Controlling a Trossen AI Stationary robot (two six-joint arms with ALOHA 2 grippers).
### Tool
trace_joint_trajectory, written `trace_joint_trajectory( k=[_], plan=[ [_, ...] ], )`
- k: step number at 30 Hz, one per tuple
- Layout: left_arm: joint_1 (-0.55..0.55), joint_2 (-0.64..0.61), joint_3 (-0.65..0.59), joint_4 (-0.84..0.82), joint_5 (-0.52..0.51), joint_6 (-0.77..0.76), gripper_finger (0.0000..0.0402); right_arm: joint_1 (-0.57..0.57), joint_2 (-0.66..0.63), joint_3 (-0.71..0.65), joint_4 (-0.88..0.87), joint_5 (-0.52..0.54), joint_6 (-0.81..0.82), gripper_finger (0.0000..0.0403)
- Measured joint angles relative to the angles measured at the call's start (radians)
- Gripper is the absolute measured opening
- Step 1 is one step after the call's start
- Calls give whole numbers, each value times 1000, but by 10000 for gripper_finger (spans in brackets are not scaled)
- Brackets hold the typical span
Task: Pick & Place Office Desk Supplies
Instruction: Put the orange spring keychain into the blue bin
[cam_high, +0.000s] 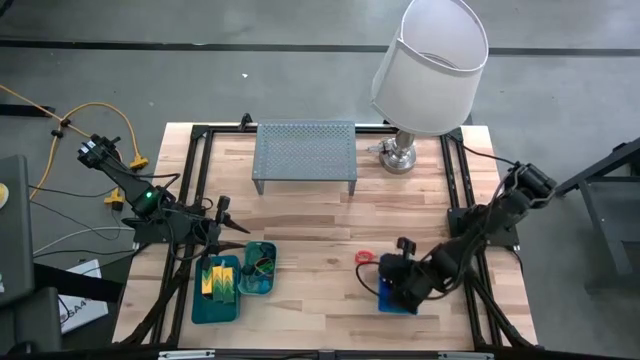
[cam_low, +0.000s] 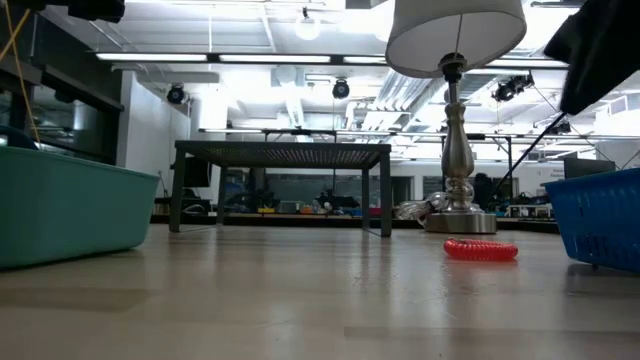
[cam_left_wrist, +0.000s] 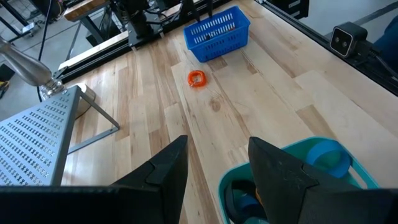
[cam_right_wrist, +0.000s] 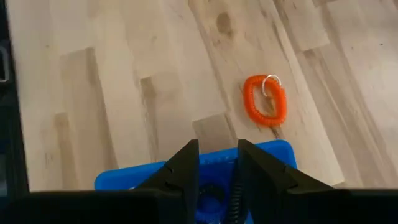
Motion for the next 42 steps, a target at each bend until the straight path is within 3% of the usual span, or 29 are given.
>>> trace_joint_trajectory(
  k=[12,20,28,42],
  plan=[
    [0,0,0,0,0,0,161,-177,58,0,125,-155,-253,97],
    [0,0,0,1,0,0,161,-290,96,0,145,-177,-449,97],
    [0,0,0,0,0,0,161,-312,117,0,148,-201,-671,97],
    [0,0,0,0,0,0,161,-399,239,0,152,-288,-701,97]
  ],
)
